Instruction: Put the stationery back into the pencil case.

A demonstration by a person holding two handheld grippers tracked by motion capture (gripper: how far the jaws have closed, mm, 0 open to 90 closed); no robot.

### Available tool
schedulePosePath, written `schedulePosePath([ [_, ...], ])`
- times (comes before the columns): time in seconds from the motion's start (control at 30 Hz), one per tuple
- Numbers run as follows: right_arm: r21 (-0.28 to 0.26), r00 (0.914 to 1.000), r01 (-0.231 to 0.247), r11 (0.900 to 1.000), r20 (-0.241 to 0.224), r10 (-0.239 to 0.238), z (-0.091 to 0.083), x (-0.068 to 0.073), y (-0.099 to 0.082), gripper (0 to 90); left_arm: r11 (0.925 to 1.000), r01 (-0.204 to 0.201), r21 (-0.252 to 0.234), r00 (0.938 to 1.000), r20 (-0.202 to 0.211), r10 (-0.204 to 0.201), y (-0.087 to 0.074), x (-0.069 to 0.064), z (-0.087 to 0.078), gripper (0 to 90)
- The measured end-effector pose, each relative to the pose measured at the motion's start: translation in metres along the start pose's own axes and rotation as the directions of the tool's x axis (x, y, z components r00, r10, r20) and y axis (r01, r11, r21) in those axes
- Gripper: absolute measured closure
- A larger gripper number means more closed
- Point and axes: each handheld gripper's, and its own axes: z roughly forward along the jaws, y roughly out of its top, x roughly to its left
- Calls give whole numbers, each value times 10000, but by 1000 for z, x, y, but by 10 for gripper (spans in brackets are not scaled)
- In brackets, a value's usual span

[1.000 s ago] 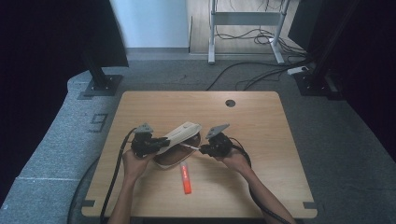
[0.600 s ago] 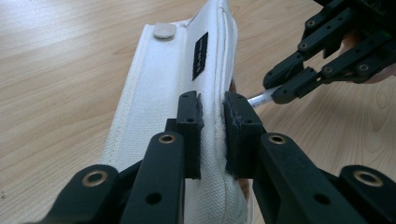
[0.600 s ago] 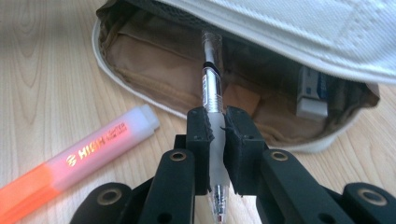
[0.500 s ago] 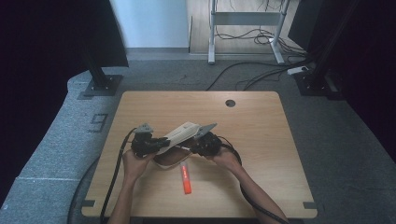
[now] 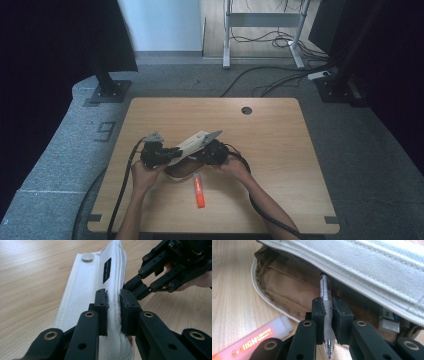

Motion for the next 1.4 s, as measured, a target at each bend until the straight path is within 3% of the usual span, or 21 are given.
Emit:
schedulePosePath([
  [0.43, 464, 9993, 38, 9989, 366, -55, 11, -12, 1, 768, 10000, -4, 70, 10000, 8, 4, 0, 0, 1, 772],
  [0.7, 383, 9967, -289, 9988, 765, 259, 13, -22, 3, 721, 9999, 10, 114, 10000, 52, -11, -1, 0, 2, 770],
  [0.87, 298, 9934, -523, 9982, 1038, 490, 14, -28, 2, 644, 10000, 45, 72, 10000, 29, -45, -1, 1, 1, 769],
  [1.13, 286, 9866, -911, 9954, 1384, 864, 2, -36, -6, 608, 10000, 21, 89, 10000, 8, -21, -1, 0, 2, 770],
  [1.4, 153, 9840, -1154, 9932, 1387, 1122, -9, -39, -16, 660, 9999, -5, 104, 10000, 8, 5, -1, 0, 2, 769],
])
